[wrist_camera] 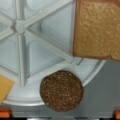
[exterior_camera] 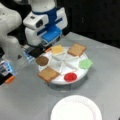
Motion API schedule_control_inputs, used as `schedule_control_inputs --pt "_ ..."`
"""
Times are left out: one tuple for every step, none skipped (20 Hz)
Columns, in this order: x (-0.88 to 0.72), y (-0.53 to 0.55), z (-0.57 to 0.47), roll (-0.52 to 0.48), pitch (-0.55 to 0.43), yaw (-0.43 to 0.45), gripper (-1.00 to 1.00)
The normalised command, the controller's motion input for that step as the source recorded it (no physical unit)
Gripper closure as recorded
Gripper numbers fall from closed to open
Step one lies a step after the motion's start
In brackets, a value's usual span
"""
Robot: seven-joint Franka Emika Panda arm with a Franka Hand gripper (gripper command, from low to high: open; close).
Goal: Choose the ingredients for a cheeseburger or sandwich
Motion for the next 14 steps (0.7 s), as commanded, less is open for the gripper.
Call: schedule_control_inputs --pt "-0.01 -0.04 -0.01 0.420 0.028 0.150 -1.00" --pt "-0.02 -0.06 -0.02 0.524 0.024 0.159 -1.00" --pt "-0.03 -0.10 -0.03 0.569 0.023 0.155 -1.00" --pt "-0.04 -0.15 -0.04 0.587 0.020 0.147 -1.00" --pt "-0.06 -0.20 -0.07 0.594 0.010 0.139 -1.00" --pt "-0.07 -0.28 -0.10 0.576 0.004 0.120 -1.00" --pt "-0.08 -0.36 -0.13 0.533 -0.007 0.097 -1.00" --pt "-0.10 -0.41 -0.14 0.517 -0.003 0.084 -1.00" --pt "-0.11 -0.45 -0.15 0.488 0.004 0.070 -1.00" --pt "-0.11 -0.46 -0.15 0.459 0.016 0.054 -1.00" --pt "-0.10 -0.46 -0.15 0.422 0.023 0.040 -1.00" --pt "-0.09 -0.44 -0.14 0.389 0.028 0.031 -1.00" --pt "-0.08 -0.39 -0.13 0.348 0.031 0.022 -1.00" --pt "-0.06 -0.33 -0.11 0.336 0.040 0.015 -1.00"
